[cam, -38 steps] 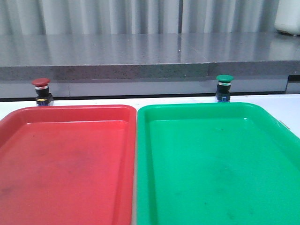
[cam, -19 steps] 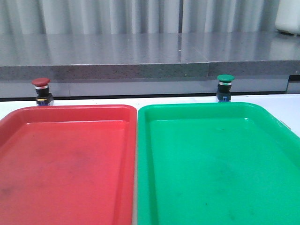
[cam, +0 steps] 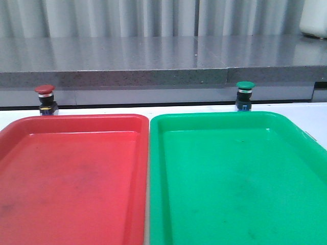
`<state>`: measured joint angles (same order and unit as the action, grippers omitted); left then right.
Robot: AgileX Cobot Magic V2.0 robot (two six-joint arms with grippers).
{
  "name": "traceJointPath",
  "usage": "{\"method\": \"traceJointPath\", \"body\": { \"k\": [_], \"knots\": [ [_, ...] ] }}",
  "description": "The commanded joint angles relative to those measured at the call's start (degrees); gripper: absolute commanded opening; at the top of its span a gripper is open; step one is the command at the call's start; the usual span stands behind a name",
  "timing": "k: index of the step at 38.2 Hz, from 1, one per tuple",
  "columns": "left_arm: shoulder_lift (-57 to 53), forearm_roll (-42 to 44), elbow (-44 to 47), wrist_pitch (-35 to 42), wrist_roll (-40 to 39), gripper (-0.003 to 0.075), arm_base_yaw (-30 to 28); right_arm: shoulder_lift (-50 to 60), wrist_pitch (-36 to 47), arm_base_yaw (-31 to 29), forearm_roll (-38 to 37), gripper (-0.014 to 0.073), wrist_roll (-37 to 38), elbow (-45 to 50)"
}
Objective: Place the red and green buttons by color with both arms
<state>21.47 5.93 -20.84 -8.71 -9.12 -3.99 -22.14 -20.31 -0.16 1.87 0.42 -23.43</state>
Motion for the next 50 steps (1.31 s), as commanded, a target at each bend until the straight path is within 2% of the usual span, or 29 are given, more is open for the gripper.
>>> {"method": "traceJointPath", "body": {
  "k": [1, 2, 4, 10, 13, 14, 20, 31, 37, 44, 50],
  "knots": [
    [0.8, 0.2, -2.2, 5.1, -0.3, 0.002, 0.0, -0.7, 5.6, -0.3, 0.1, -0.0071, -0.4, -2.2],
    [0.8, 0.2, -2.2, 5.1, -0.3, 0.0046, 0.0, -0.7, 5.7, -0.3, 0.1, -0.0032, -0.4, -2.2],
    [0.8, 0.2, -2.2, 5.1, -0.3, 0.0148, 0.0, -0.7, 6.2, -0.3, 0.1, 0.0064, -0.4, -2.2],
    [0.8, 0.2, -2.2, 5.3, -0.3, 0.0523, 0.0, -0.7, 6.3, -0.3, 0.1, 0.0463, -0.4, -2.2],
    [0.8, 0.2, -2.2, 5.4, -0.3, 0.0623, 0.0, -0.7, 6.1, -0.3, 0.1, 0.0597, -0.4, -2.2],
    [0.8, 0.2, -2.2, 5.4, -0.3, 0.0648, 0.0, -0.7, 6.1, -0.3, 0.1, 0.0614, -0.4, -2.2],
    [0.8, 0.2, -2.0, 5.4, -0.3, 0.0646, 0.0, -0.7, 6.1, -0.3, 0.1, 0.059, -0.4, -2.2],
    [3.5, 0.1, -2.2, 8.7, -0.3, 0.0585, 0.0, -0.7, 6.1, -0.3, 0.1, 0.059, -0.4, -2.2],
    [14.2, 0.1, -6.6, 9.2, -0.3, 0.0585, 0.0, -0.7, 6.1, -0.3, 0.1, 0.059, -0.4, -2.2],
    [29.4, 0.1, -15.9, 7.8, -0.3, 0.0585, 0.1, -0.7, 6.1, -0.3, 0.1, 0.059, -0.4, -2.2],
    [41.2, 1.3, -24.7, 5.4, -0.2, 0.0585, 4.3, -0.7, 6.1, -0.3, 0.1, 0.059, -0.4, -2.2]
  ]
}}
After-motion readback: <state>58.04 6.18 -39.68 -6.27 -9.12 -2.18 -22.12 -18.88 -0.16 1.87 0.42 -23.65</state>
